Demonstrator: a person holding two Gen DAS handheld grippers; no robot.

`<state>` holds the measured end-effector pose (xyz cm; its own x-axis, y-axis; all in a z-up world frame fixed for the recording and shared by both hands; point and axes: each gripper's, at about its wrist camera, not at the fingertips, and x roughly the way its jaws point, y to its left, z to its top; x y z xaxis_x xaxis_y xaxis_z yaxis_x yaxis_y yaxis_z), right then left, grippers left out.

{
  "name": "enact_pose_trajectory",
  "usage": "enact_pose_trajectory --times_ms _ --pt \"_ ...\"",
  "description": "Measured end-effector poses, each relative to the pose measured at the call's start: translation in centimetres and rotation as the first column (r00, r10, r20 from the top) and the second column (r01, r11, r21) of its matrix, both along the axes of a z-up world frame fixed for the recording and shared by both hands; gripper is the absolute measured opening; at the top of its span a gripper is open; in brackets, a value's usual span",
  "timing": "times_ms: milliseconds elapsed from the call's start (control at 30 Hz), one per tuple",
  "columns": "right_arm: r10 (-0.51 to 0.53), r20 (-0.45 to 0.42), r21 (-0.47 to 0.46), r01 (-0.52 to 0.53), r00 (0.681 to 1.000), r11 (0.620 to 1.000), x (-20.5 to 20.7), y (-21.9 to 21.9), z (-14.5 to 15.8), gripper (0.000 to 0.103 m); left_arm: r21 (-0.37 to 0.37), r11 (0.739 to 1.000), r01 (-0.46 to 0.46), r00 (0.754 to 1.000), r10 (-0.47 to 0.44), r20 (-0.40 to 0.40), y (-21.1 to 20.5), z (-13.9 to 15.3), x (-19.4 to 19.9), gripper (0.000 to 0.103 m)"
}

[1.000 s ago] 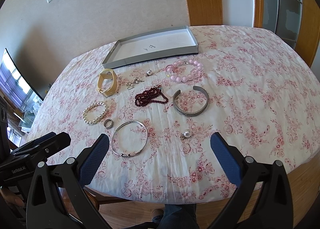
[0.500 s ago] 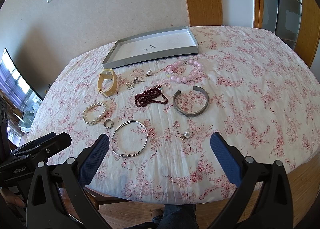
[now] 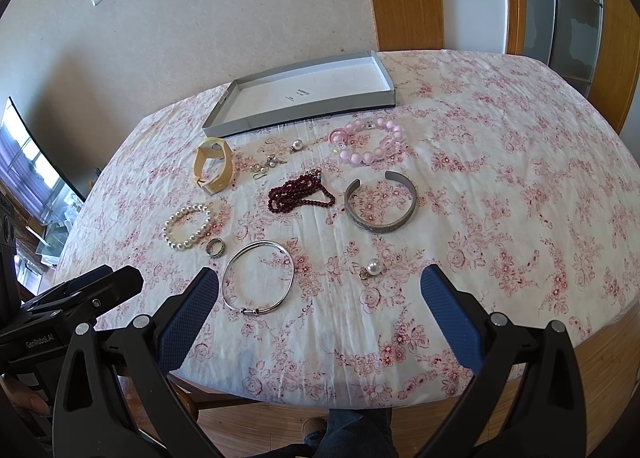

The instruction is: Organize jewelry

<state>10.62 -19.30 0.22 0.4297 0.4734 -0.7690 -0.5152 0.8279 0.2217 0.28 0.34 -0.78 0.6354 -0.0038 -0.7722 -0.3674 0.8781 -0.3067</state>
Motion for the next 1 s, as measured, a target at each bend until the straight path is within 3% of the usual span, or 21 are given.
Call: enact_pose_trajectory --times_ms 700,1000 --pt "-0.024 -0.023 0.005 0.024 0.999 1.000 0.6 -0.5 -0.8 0.102 -0.022 1.000 0.010 1.000 -0.010 0.000 0.1 -1.1 -0.2 0.101" --pt "-0.123 -0.047 -0.010 0.123 0.991 0.992 2.5 -2.5 -2.7 0.098 -0.081 0.997 0.012 1.000 -0.013 -0.017 0.7 -1.6 -0.2 0.101"
